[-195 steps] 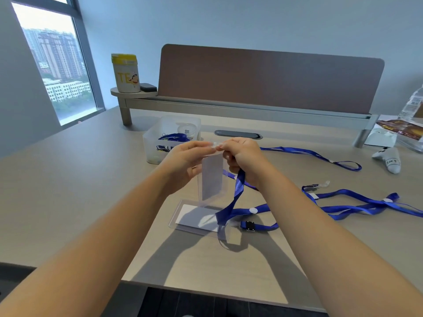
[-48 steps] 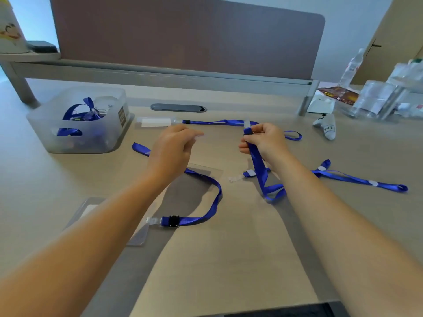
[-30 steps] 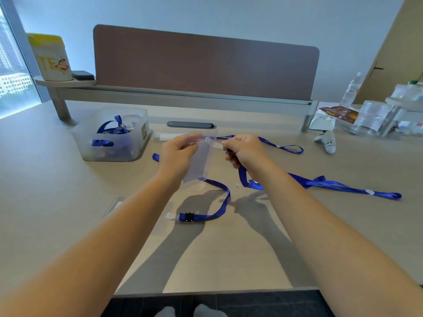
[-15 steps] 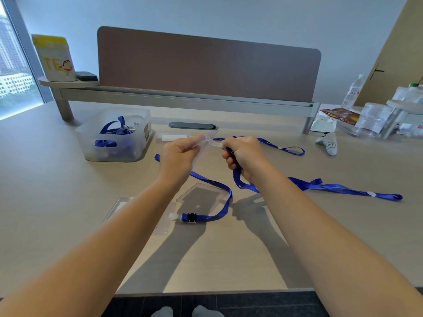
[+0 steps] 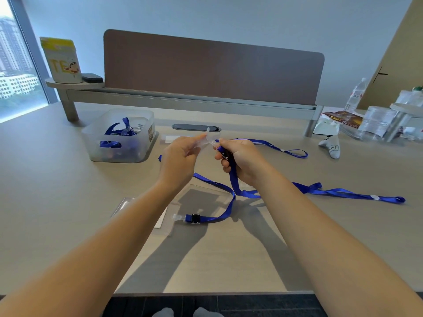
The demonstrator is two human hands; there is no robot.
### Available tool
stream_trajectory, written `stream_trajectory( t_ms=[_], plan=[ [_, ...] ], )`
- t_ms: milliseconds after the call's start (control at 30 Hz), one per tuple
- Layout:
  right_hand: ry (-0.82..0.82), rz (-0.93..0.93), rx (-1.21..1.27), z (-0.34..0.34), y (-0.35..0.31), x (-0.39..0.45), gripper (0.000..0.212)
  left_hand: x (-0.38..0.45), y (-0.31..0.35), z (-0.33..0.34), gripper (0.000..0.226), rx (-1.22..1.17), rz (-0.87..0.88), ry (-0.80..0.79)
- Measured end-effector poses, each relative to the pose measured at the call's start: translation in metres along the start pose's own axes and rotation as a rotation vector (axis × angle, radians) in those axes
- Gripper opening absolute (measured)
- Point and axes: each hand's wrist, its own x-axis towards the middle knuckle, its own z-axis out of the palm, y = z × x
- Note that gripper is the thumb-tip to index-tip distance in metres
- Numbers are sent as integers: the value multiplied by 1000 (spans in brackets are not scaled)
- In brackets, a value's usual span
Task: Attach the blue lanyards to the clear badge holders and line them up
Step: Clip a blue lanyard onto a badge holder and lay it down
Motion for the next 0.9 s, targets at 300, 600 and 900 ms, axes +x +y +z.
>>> stream_trajectory(
  t_ms=[300, 600, 900],
  plan=[
    [-70, 71, -91, -3, 3, 2, 34, 4, -12, -19, 41, 608, 551, -136],
    [-105, -5, 60, 1, 4, 2, 20, 2, -4, -21, 29, 347, 340, -163],
    [-50, -193, -281, 5, 0, 4, 17, 11, 4, -24, 17, -316, -311, -401]
  ],
)
